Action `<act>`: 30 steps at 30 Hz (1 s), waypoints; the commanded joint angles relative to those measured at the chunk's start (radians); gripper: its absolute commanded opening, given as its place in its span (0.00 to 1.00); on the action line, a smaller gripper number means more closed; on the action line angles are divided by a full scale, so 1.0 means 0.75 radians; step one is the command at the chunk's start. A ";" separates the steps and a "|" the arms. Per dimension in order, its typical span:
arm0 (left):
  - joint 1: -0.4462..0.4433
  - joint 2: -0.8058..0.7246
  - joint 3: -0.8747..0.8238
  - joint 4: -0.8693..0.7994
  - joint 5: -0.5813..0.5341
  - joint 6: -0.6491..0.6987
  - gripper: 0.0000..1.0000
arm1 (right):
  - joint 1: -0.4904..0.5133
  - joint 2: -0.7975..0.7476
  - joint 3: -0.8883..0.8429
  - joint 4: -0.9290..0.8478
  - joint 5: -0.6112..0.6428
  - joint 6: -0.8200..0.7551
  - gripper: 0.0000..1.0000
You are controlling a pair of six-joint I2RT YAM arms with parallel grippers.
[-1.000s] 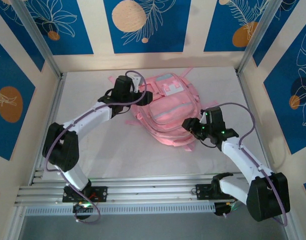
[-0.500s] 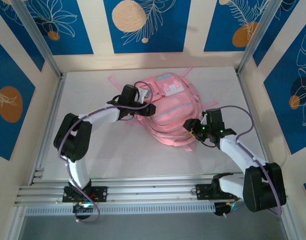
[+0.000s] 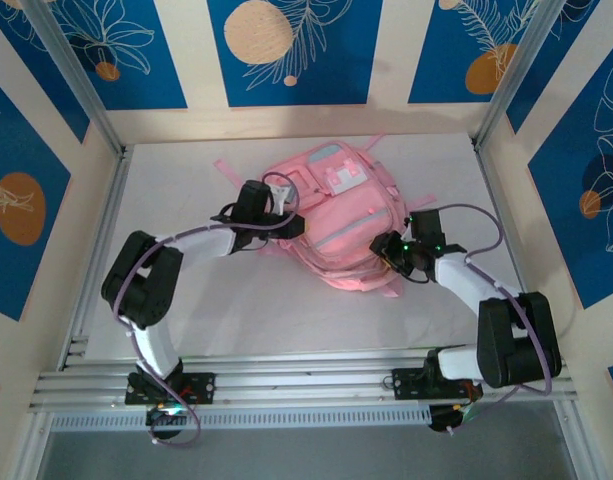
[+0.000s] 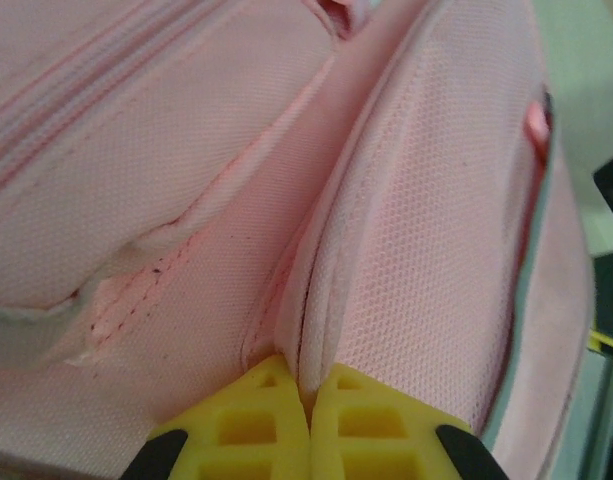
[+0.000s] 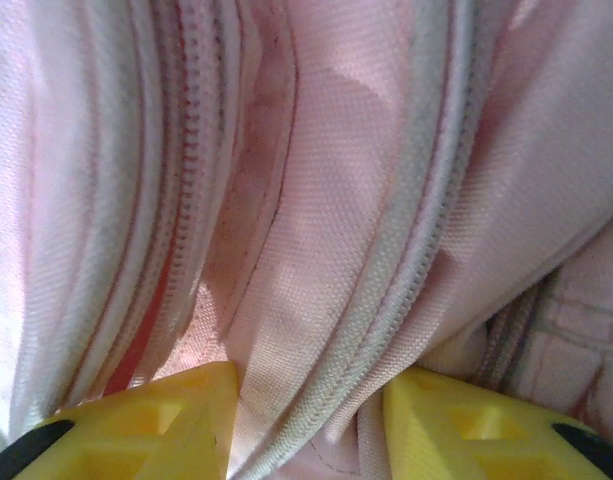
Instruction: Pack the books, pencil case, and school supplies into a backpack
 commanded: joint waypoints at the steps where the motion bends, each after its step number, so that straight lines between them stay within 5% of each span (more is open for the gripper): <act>1: -0.074 -0.083 -0.101 0.017 0.137 -0.082 0.00 | -0.011 0.039 0.139 0.022 0.070 -0.089 0.43; 11: -0.150 -0.130 -0.052 0.129 0.024 -0.262 0.00 | 0.049 -0.114 0.203 -0.220 0.174 -0.153 0.59; 15: -0.150 -0.143 -0.018 0.209 -0.043 -0.329 0.00 | 0.168 -0.262 0.167 -0.344 0.213 -0.083 0.82; 22: -0.151 -0.172 -0.023 0.339 -0.086 -0.432 0.00 | 0.457 -0.353 0.116 -0.317 0.347 0.085 0.83; 30: -0.167 -0.227 -0.051 0.347 -0.146 -0.457 0.00 | 0.648 -0.052 0.307 -0.293 0.484 0.127 0.73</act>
